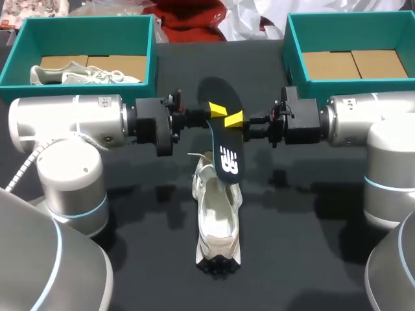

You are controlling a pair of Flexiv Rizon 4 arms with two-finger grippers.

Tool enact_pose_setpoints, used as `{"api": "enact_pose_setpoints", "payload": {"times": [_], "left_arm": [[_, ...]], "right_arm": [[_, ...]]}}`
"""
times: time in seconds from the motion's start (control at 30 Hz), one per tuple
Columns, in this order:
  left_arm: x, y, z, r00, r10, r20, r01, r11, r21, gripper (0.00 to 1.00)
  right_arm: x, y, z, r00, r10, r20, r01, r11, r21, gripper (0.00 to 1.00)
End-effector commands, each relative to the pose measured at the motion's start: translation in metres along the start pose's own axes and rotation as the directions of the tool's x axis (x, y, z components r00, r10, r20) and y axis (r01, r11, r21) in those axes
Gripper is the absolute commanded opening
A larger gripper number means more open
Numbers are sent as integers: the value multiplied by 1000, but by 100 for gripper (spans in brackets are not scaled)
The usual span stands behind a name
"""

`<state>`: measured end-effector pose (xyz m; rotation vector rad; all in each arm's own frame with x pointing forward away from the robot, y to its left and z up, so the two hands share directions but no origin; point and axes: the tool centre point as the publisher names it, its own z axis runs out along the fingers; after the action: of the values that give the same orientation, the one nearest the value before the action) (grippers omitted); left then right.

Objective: Take the shoe out of the shoebox, open the shoe tongue, remove and reinsert the insole, then place the shoe into the shoebox

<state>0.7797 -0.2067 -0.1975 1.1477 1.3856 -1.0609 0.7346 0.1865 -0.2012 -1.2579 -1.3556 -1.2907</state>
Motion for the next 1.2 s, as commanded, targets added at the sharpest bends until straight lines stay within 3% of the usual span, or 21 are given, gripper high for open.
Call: {"api": "enact_pose_setpoints", "payload": {"times": [0.03,0.4,0.5,0.6,1.0,1.07,1.13,1.2], "left_arm": [[-1,-7,-20,1000,-2,-12,1,1000,-4,0],[10,-24,-43,998,-53,-46,53,999,2,0],[11,-27,-45,986,-143,-86,148,988,49,0],[6,-35,-50,969,-197,-147,217,967,131,0],[6,-35,-50,969,-197,-147,217,967,131,0],[9,-46,-47,952,-261,-158,280,953,116,0],[6,-56,-49,938,-305,-164,324,940,105,0],[1,-64,-51,920,-352,-171,373,921,109,0]], "right_arm": [[6,-9,-33,1000,-15,6,15,1000,-9,100],[6,-9,-33,1000,-15,6,15,1000,-9,100],[7,-17,-43,976,-189,108,183,981,69,100],[-1,-24,-59,945,-299,133,283,951,124,100],[-1,-24,-59,945,-299,133,283,951,124,100],[-1,-24,-59,945,-299,133,283,951,124,100],[-2,-33,-66,900,-406,157,366,901,234,100],[-6,-41,-75,855,-494,156,437,850,295,100]]}}
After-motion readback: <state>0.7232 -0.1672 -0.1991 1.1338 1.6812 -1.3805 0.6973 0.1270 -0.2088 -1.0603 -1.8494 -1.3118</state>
